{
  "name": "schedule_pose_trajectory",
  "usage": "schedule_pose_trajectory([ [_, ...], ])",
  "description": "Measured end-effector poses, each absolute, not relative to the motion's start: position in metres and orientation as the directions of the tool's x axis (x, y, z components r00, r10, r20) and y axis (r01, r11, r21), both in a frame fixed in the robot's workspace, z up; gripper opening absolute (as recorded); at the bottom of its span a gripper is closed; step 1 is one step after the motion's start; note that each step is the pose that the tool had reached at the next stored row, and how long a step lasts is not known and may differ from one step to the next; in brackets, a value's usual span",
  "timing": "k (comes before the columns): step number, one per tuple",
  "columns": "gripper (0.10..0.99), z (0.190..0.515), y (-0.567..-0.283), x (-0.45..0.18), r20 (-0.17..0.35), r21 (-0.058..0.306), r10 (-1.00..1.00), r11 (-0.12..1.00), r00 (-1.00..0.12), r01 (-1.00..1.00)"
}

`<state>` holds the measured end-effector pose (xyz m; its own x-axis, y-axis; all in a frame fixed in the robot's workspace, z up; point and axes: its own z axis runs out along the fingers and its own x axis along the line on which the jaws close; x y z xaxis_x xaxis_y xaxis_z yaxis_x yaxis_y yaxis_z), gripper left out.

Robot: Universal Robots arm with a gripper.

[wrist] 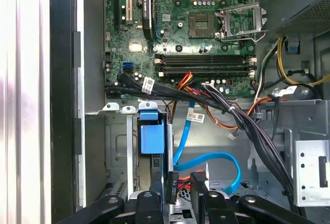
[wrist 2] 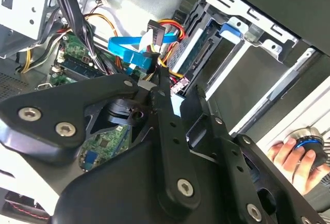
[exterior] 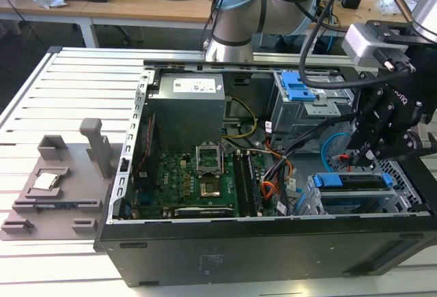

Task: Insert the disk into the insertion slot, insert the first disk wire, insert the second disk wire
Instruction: 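Insert the first disk wire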

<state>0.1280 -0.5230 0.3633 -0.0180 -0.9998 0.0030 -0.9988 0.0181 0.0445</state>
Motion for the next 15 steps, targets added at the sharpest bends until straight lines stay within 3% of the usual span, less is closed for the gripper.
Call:
schedule_pose_trajectory([
  [9,0.361,0.3591,-0.523,0.128,0.003,0.045,-0.999,0.044,-0.044,-0.998],
  [10,0.345,0.3591,-0.523,0.128,0.003,0.045,-0.999,0.044,-0.044,-0.998],
  [13,0.165,0.3591,-0.523,0.1281,0.003,0.045,-0.999,0.045,-0.045,-0.998],
  [15,0.165,0.3591,-0.523,0.1281,0.003,0.045,-0.999,0.045,-0.045,-0.998],
])
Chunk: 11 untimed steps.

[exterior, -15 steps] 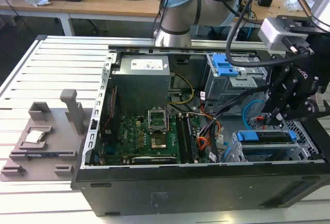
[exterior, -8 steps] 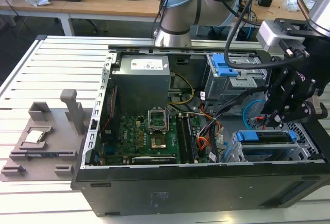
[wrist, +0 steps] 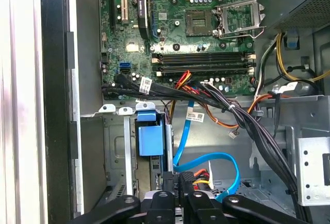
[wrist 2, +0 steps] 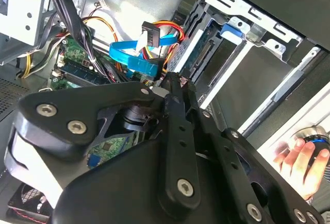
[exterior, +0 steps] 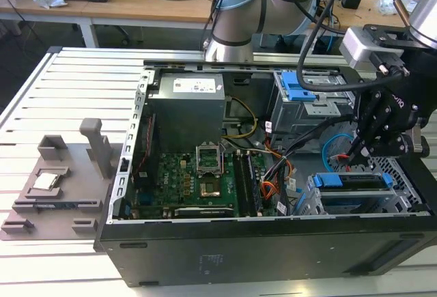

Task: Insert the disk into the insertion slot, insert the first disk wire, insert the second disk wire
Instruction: 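Insert the first disk wire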

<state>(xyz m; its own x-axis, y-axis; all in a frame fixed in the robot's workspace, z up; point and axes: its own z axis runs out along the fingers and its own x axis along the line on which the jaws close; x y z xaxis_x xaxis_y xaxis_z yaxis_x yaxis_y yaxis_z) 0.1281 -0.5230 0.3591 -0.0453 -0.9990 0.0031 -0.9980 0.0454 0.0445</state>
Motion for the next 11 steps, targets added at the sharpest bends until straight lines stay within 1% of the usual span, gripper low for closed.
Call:
schedule_pose_trajectory([
  [7,0.165,0.359,-0.525,0.128,0.003,0.045,-0.999,0.046,-0.046,-0.998],
  [11,0.165,0.359,-0.54,0.128,0.003,0.045,-0.999,0.047,-0.046,-0.998],
])
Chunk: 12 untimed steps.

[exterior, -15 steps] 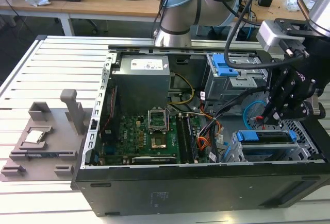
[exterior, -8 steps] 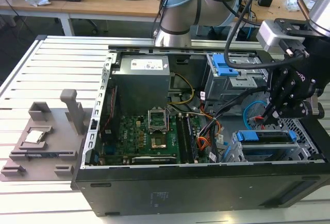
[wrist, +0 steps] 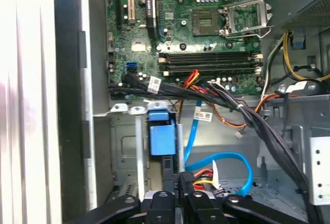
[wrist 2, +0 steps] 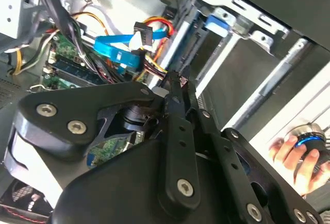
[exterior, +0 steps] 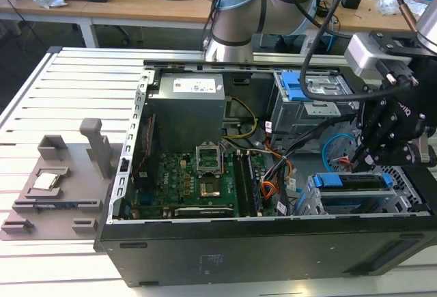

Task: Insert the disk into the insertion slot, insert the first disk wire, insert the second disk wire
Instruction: 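Insert the first disk wire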

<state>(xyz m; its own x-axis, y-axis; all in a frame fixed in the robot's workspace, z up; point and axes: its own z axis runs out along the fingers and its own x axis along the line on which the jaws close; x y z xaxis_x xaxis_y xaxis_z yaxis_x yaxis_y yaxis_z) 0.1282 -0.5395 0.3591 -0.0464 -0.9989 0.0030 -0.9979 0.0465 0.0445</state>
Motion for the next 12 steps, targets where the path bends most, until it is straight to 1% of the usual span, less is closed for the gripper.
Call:
schedule_pose_trajectory([
  [5,0.165,0.359,-0.551,0.128,0.003,0.045,-0.999,0.046,-0.046,-0.998],
  [12,0.165,0.359,-0.554,0.143,0.003,0.046,-0.999,0.047,-0.046,-0.998],
])
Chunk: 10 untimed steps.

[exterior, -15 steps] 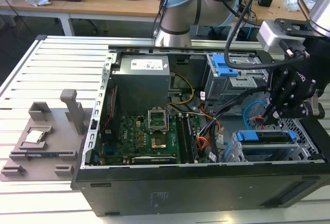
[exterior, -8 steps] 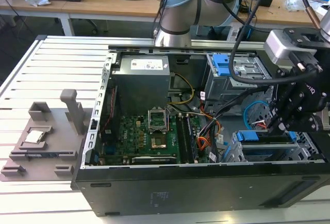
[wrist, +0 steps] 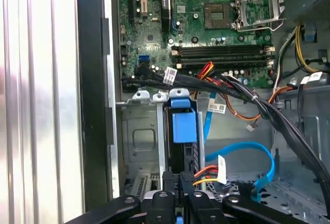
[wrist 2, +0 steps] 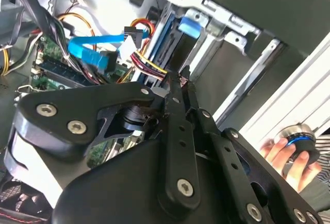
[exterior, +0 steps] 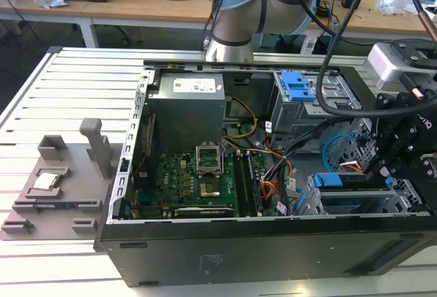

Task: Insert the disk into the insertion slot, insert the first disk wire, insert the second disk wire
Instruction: 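Insert the first disk wire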

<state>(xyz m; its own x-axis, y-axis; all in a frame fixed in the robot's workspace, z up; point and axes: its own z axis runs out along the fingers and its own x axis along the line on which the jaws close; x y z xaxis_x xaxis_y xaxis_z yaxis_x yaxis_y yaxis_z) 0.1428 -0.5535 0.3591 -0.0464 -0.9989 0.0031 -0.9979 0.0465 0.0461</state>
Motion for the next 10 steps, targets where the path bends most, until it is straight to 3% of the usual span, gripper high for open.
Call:
schedule_pose_trajectory([
  [10,0.165,0.358,-0.554,0.158,0.003,0.048,-0.999,0.047,-0.047,-0.998],
])
